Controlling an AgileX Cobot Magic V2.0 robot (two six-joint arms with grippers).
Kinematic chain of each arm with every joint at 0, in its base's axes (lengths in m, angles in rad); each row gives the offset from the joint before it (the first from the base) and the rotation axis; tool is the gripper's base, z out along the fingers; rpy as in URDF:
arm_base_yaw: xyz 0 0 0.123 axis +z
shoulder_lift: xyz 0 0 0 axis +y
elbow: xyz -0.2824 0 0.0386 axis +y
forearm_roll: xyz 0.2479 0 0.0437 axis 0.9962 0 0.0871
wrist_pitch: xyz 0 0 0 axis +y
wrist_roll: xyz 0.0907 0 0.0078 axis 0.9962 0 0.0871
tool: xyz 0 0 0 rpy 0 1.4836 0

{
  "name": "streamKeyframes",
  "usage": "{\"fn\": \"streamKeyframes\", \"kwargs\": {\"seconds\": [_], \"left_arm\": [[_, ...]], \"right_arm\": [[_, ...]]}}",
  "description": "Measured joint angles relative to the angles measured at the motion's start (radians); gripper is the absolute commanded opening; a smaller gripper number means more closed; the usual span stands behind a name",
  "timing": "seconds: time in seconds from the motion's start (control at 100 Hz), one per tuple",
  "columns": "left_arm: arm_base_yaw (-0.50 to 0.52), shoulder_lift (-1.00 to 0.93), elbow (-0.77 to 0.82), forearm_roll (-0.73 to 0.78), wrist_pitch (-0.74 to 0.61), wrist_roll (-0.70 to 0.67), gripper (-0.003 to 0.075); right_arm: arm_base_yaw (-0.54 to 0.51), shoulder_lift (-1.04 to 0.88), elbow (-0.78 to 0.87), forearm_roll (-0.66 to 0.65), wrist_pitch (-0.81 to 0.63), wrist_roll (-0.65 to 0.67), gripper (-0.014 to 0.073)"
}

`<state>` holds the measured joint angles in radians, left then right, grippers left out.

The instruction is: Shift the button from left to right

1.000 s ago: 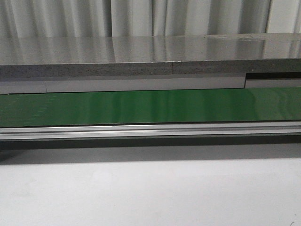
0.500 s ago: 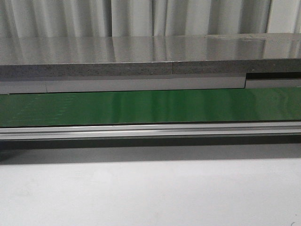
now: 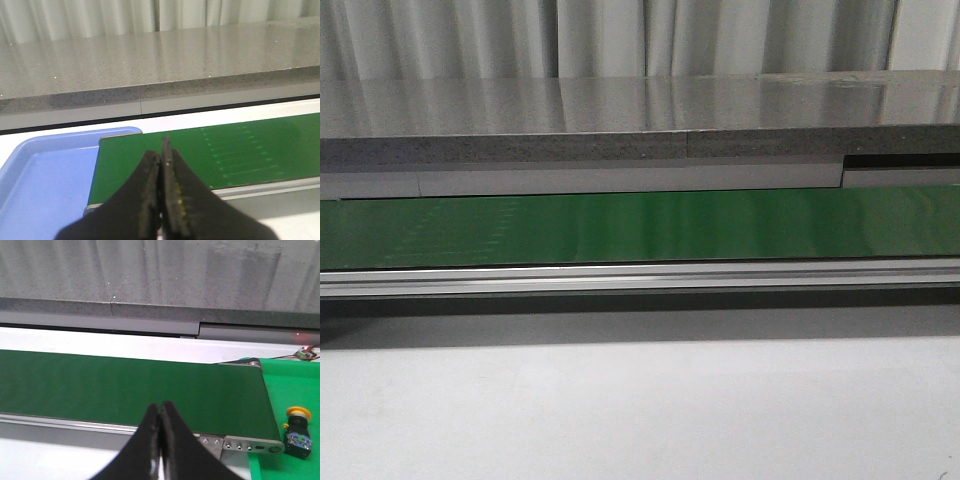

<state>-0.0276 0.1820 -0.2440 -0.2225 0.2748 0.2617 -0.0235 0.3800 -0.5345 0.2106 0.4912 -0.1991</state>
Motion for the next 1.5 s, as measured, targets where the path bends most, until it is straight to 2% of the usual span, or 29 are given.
{"fn": "streamKeyframes", "kwargs": {"seconds": [0.21, 0.3, 0.53, 0.86, 1.12, 1.5], "left_arm": [[0.0, 0.0, 0.0, 0.0, 0.0, 0.0, -0.0021], [0.0, 0.0, 0.0, 0.0, 0.0, 0.0, -0.002], [0.0, 0.0, 0.0, 0.0, 0.0, 0.0, -0.0021], [0.0, 0.0, 0.0, 0.0, -0.002, 0.0, -0.0021], [0.0, 0.0, 0.0, 0.0, -0.002, 0.0, -0.002], [0.0, 0.0, 0.0, 0.0, -0.002, 0.0, -0.0021]], "right_arm": [[0.025, -0.035, 0.107, -0.003, -0.141, 0.007, -0.0068], [0.039, -0.082, 0.171, -0.034, -0.191, 0.051, -0.0068], [0.073, -0.233, 0.339, -0.19, -0.215, 0.224, -0.0068], [0.092, -0.387, 0.546, -0.211, -0.313, 0.254, -0.0068], [0.092, -0.388, 0.562, -0.211, -0.366, 0.256, -0.0068], [0.092, -0.388, 0.562, -0.211, -0.366, 0.256, -0.0068]]}}
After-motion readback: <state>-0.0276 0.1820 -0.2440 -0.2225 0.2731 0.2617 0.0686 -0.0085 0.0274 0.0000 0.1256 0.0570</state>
